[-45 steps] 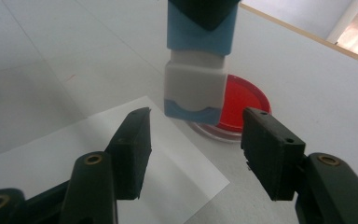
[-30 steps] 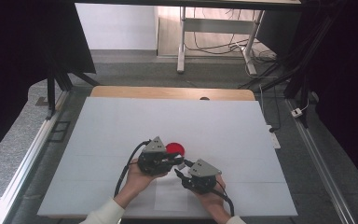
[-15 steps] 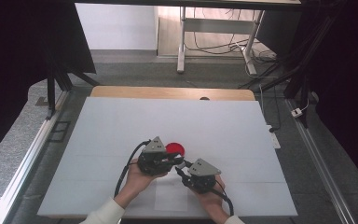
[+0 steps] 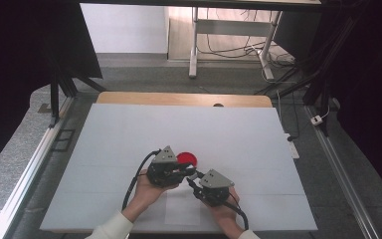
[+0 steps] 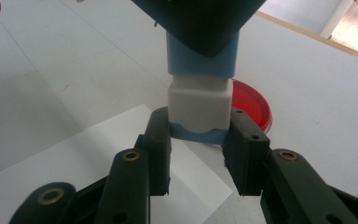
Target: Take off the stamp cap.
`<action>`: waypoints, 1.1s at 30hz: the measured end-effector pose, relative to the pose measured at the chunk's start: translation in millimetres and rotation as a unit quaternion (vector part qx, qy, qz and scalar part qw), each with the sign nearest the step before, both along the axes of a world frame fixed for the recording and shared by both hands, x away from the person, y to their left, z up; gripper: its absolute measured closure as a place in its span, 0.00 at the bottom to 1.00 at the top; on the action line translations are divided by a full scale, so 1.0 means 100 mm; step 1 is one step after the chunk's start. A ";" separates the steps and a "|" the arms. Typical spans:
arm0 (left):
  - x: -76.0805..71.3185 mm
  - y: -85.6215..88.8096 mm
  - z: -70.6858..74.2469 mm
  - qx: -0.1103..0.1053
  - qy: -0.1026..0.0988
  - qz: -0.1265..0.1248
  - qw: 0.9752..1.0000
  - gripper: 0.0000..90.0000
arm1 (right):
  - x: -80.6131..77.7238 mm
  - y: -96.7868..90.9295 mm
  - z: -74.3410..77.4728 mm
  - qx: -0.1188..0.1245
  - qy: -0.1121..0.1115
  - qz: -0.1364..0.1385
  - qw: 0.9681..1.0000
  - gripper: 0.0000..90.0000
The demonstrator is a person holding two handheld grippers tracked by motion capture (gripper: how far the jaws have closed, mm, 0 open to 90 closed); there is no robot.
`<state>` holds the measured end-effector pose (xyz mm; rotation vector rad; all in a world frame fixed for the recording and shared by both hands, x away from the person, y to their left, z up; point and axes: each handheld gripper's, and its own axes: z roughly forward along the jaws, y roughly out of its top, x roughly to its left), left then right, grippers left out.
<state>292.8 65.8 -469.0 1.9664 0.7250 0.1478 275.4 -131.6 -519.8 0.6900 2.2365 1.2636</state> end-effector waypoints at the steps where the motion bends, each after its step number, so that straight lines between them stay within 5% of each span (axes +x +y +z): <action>1: 0.00 0.00 0.00 0.000 0.001 0.000 1.000 0.83 | 0.00 0.00 0.00 -0.002 0.001 0.000 1.000 0.70; 24: 0.01 0.00 -0.05 0.004 0.009 0.006 1.000 0.83 | 0.00 0.01 -0.02 -0.033 -0.003 -0.006 0.999 0.72; 33: 0.02 0.01 -0.04 -0.003 0.013 0.009 1.000 0.83 | -0.01 0.01 -0.02 -0.027 -0.006 -0.005 1.000 0.72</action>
